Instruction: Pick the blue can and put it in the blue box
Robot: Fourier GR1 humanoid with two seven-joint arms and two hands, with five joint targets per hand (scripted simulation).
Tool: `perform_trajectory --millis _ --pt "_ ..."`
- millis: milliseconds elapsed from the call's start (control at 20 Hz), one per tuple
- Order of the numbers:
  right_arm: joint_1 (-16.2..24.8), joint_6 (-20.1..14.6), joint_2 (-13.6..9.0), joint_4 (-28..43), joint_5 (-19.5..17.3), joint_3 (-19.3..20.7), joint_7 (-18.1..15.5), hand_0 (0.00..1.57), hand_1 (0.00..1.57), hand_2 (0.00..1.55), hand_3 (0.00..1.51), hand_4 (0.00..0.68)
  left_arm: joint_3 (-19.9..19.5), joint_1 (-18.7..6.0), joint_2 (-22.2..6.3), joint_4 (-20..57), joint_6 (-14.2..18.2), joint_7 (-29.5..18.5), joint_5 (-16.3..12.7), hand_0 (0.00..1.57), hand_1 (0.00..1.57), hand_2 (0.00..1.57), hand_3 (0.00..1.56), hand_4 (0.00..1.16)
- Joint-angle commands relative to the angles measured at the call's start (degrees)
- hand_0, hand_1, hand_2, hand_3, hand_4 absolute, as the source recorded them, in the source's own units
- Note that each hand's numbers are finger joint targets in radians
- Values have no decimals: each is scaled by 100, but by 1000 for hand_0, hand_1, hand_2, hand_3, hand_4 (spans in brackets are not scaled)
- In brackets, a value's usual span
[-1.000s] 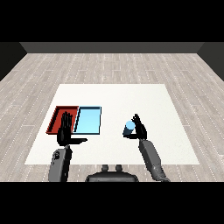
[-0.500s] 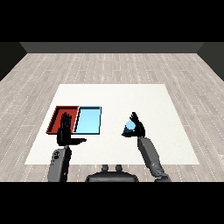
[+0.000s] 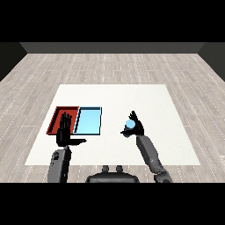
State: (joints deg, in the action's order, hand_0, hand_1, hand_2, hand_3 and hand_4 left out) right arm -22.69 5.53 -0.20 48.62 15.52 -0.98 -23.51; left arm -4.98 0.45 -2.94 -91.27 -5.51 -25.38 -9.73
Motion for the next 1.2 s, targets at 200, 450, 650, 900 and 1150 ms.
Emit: perform_trajectory --millis 200,450,650,900,1150 --pt "-188 -714 -149 -591 -398 -183 -261 1553 1553 1485 1448 647 34 -171 89 477 28 -217 115 0 0 0 0 0" --pt "6 -1465 17 485 -309 -748 788 1559 1559 1492 1443 678 -70 48 -8 129 -80 -257 -37 0 0 0 0 0" --pt "-20 -1052 -165 458 -511 -344 616 1552 1552 1481 1428 672 94 -91 99 233 -36 -185 36 0 0 0 0 0" --pt "193 -940 -184 1071 -626 -510 602 1494 1494 1454 1411 651 320 -177 200 488 91 -95 321 0 0 0 0 0" --pt "-68 -825 -312 1087 -572 -283 406 1481 1481 1455 1415 646 917 -109 285 774 393 -199 543 0 0 0 0 0"
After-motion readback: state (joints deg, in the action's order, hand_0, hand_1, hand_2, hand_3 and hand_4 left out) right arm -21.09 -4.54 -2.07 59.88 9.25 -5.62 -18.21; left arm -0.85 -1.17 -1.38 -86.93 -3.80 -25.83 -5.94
